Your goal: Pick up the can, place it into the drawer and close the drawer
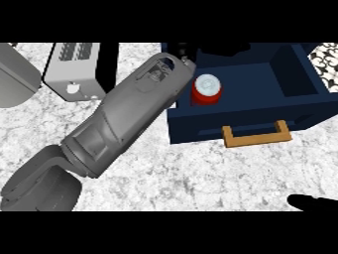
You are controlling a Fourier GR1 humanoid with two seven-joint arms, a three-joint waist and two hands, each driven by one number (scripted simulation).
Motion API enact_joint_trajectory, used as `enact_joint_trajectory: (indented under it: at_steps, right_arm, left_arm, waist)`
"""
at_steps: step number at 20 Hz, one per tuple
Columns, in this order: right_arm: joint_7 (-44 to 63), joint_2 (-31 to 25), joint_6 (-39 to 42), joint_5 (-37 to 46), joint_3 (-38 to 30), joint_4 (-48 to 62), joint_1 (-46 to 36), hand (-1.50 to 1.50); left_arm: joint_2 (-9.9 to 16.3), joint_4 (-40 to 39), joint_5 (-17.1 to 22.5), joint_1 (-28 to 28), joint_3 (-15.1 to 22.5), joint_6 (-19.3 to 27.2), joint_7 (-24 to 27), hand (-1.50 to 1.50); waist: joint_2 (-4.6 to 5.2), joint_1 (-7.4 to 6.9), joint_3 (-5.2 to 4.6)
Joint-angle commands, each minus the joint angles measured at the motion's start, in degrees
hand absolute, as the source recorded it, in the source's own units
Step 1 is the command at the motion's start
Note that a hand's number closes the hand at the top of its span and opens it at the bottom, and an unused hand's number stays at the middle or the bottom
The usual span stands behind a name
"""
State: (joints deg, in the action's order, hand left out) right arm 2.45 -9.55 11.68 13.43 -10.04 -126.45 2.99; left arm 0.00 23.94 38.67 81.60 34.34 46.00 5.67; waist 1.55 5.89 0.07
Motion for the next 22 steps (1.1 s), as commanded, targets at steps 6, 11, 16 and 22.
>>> enact_joint_trajectory:
  at_steps: [6, 11, 16, 22]
  right_arm:
    - [-3.58, -3.89, -3.13, 20.88, 7.53, 5.47, -3.17, -1.5]
    - [-2.09, -5.15, -5.28, 32.24, 12.61, 9.82, -6.39, -1.5]
    - [-0.81, -3.56, -9.41, 43.05, 17.52, 20.03, -8.83, -1.5]
    - [-3.59, 0.28, -18.87, 47.18, 17.26, 32.05, -10.71, -1.5]
  left_arm:
    - [0.0, -1.13, 1.19, 3.09, -0.29, 0.63, 1.0, -1.5]
    - [0.0, 1.72, 1.51, 0.66, 0.72, 2.38, 1.35, -1.5]
    - [0.98, 3.24, 0.26, 2.26, -1.03, 1.63, -1.93, -1.5]
    - [4.44, 10.47, -2.97, -0.68, 0.85, 4.47, -8.11, -1.5]
  waist:
    - [-0.5, -3.33, -0.01]
    - [-0.91, -4.23, -0.05]
    - [-1.43, -6.55, -0.08]
    - [-1.87, -7.35, -0.04]
